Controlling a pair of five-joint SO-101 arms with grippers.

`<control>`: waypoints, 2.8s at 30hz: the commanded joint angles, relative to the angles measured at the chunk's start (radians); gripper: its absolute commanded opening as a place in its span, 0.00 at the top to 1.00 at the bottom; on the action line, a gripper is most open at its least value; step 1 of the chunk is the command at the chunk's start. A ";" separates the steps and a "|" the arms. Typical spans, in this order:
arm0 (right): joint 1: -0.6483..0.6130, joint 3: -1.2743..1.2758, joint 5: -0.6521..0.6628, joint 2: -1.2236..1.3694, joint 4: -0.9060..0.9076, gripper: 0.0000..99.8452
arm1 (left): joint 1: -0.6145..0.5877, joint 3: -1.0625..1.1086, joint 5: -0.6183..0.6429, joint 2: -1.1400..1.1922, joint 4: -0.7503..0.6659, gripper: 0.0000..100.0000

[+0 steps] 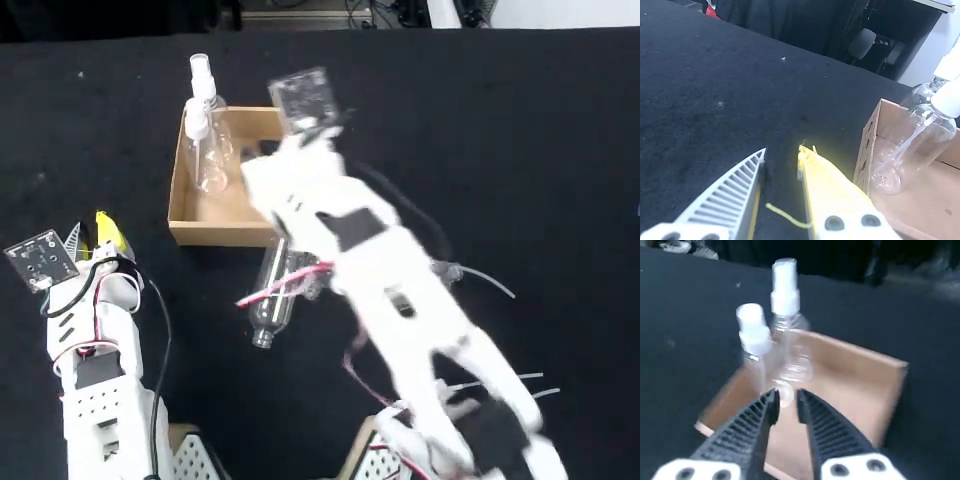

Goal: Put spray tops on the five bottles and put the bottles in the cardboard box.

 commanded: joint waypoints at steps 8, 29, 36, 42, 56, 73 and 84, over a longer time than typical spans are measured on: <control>0.589 -0.005 0.836 -0.524 0.959 0.86 | 0.008 0.027 -0.009 -0.017 -0.026 0.91; 1.347 0.166 2.048 -0.282 1.151 0.73 | 0.012 0.027 -0.009 -0.015 -0.025 0.91; 1.375 0.010 1.758 -0.122 1.065 0.73 | 0.082 0.022 -0.094 -0.025 0.029 0.91; 1.467 -0.435 1.422 0.213 1.076 0.73 | 0.096 0.027 -0.115 -0.025 0.035 0.91; 1.726 -1.412 1.152 0.835 1.260 0.73 | 0.199 -0.745 -0.316 -0.014 0.885 0.91; 1.823 -1.550 1.053 0.917 1.260 0.73 | 1.021 -1.082 -0.615 0.463 1.148 0.91; 1.966 -1.689 1.059 0.918 1.260 0.73 | 1.374 -0.924 -0.436 0.736 0.701 0.90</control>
